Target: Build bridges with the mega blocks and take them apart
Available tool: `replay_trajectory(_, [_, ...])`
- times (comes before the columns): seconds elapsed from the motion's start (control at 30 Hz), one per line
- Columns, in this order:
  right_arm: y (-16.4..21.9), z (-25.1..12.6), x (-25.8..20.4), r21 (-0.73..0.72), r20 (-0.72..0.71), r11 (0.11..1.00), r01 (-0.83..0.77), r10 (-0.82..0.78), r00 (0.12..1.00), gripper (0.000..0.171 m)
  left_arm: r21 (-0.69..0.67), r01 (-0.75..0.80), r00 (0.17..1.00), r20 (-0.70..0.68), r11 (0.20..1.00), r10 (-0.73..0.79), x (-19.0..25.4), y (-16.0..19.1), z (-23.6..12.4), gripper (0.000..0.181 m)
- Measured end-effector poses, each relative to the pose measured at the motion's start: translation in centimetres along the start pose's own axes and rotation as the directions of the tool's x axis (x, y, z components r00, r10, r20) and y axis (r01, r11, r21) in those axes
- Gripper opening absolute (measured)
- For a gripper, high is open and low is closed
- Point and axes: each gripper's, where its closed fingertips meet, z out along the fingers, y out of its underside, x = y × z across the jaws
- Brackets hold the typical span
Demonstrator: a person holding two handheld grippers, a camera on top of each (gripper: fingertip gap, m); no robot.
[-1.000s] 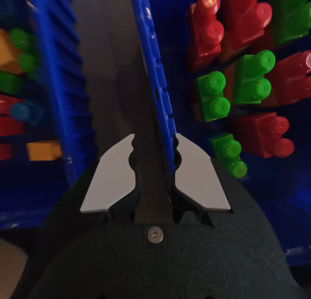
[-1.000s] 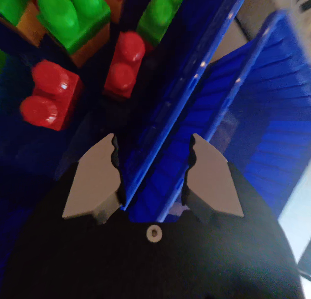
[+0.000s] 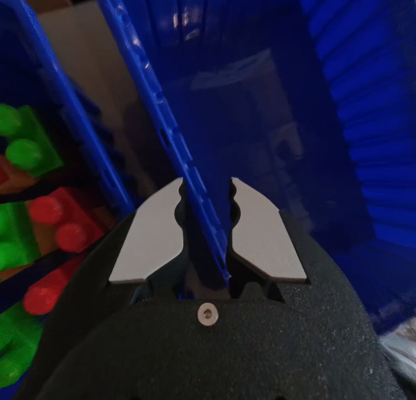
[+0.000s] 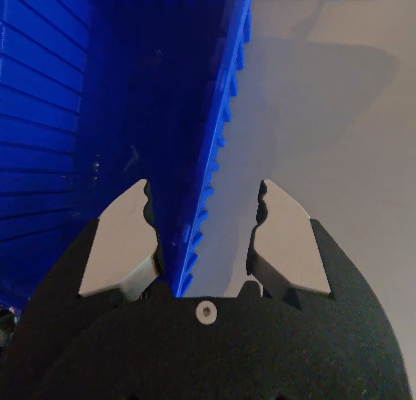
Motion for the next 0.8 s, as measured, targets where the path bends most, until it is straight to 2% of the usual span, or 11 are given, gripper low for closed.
replay_trajectory(0.03, [0.0, 0.7, -0.1, -0.012, 0.01, 1.0, 0.004, -0.004, 1.0, 0.09, 0.042, -0.006, 0.998, 0.06, 0.999, 0.003, -0.8, -0.7, 0.1, 0.028])
replay_trajectory(0.17, [0.4, 3.4, 0.1, -0.087, -0.038, 0.995, 0.055, -0.059, 0.998, 0.094, -0.071, 0.018, 0.992, 0.124, 0.997, -0.009, -2.0, 0.7, 1.4, 0.035])
replay_trajectory(0.23, [0.6, 4.6, 0.1, -0.115, -0.048, 0.991, 0.064, -0.07, 0.996, 0.092, -0.056, 0.044, 0.989, 0.142, 0.997, -0.036, -2.4, 0.8, 1.6, 0.041])
replay_trajectory(0.27, [0.8, 5.1, 0.0, -0.134, -0.047, 0.988, 0.073, -0.079, 0.996, 0.084, -0.048, 0.06, 0.991, 0.12, 0.997, -0.054, -2.2, 0.9, 1.7, 0.037])
replay_trajectory(0.33, [1.0, 5.6, 0.6, -0.167, -0.083, 0.98, 0.107, -0.122, 0.989, 0.048, -0.086, 0.075, 0.993, 0.094, 0.993, -0.067, -2.0, 1.6, 2.5, 0.039])
replay_trajectory(0.37, [1.0, 5.7, 0.1, -0.169, -0.057, 0.978, 0.125, -0.136, 0.989, 0.031, -0.137, 0.091, 0.994, 0.077, 0.986, -0.081, -1.8, 2.4, 3.1, 0.039])
replay_trajectory(0.4, [1.1, 5.6, -0.2, -0.176, -0.039, 0.975, 0.136, -0.145, 0.989, 0.025, -0.206, 0.101, 0.994, 0.068, 0.973, -0.089, -1.6, 3.3, 3.5, 0.042])
replay_trajectory(0.43, [1.1, 5.6, -0.1, -0.189, -0.048, 0.972, 0.138, -0.15, 0.988, 0.023, -0.242, 0.097, 0.994, 0.08, 0.965, -0.08, -1.5, 3.6, 3.7, 0.042])
replay_trajectory(0.5, [1.1, 5.6, -0.1, -0.202, -0.057, 0.97, 0.135, -0.15, 0.987, 0.022, -0.247, 0.099, 0.992, 0.098, 0.964, -0.077, -1.1, 3.3, 3.4, 0.023])
replay_trajectory(0.57, [1.0, 5.6, 0.0, -0.206, -0.062, 0.969, 0.137, -0.152, 0.986, 0.021, -0.257, 0.086, 0.99, 0.132, 0.963, -0.053, -1.1, 3.4, 3.4, 0.025])
replay_trajectory(0.8, [1.8, 4.3, 1.5, -0.226, -0.073, 0.962, 0.154, -0.174, 0.982, 0.02, -0.256, 0.116, 0.993, 0.043, 0.96, -0.109, 1.4, 3.8, 3.2, 0.022])
